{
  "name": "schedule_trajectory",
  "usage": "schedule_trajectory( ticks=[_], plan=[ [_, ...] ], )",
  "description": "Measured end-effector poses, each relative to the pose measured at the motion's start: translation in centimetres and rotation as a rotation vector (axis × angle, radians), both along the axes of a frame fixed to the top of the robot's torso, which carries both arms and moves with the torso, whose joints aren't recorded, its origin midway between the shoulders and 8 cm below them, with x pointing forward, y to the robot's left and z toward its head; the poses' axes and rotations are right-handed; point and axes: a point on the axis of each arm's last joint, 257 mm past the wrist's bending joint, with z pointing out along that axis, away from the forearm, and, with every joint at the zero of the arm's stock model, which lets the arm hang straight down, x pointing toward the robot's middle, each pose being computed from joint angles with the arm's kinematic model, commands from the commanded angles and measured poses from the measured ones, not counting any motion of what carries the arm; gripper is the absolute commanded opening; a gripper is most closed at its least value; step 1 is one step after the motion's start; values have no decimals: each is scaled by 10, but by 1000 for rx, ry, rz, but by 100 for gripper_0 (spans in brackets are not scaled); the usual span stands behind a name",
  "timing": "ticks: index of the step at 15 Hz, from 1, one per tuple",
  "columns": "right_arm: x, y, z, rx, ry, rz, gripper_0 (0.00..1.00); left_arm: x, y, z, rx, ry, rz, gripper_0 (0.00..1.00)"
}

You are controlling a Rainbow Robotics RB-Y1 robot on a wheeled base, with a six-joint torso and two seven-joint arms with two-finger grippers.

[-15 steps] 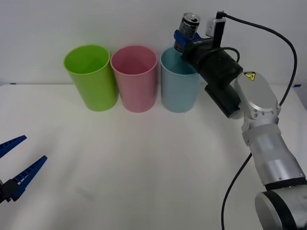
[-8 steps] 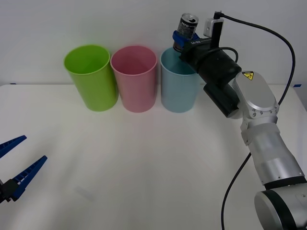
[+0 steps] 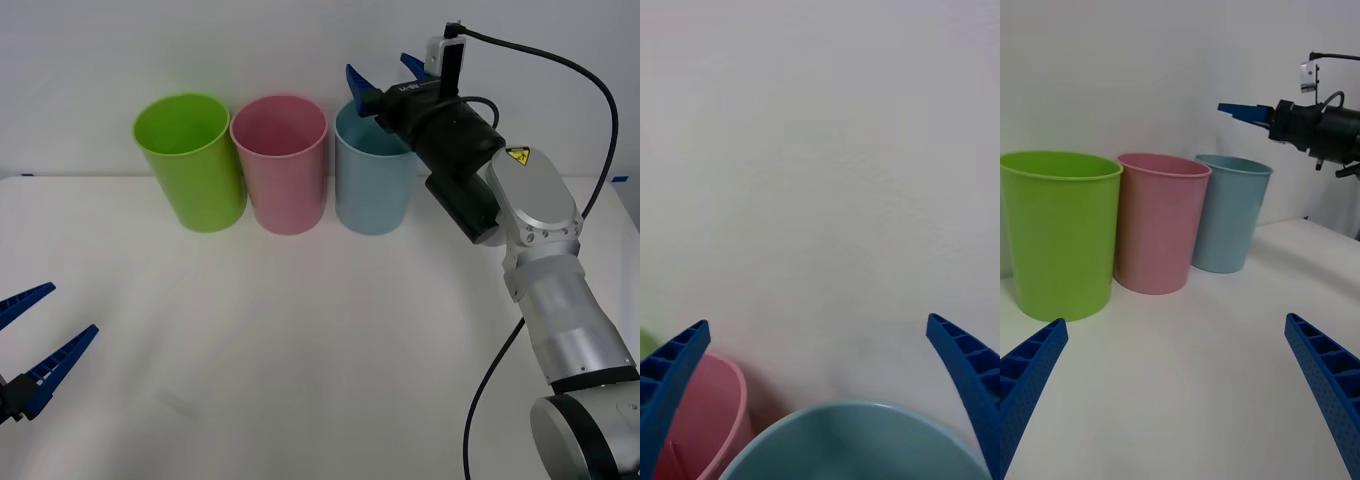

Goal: Grasp the object on the table and drop it into the matching bin: aluminum can to the light blue bin, PET bottle to the pink bin.

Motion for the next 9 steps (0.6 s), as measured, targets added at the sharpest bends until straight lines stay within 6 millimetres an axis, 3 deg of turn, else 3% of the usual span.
schedule_trajectory(
  ticks=[5, 9],
  plan=[
    [-1, -2, 0, -16, -3, 11, 100, 0, 0, 0, 0, 0, 0, 100],
    [-10, -17, -2, -33, -13, 18, 100, 0, 0, 0, 0, 0, 0, 100]
  ],
)
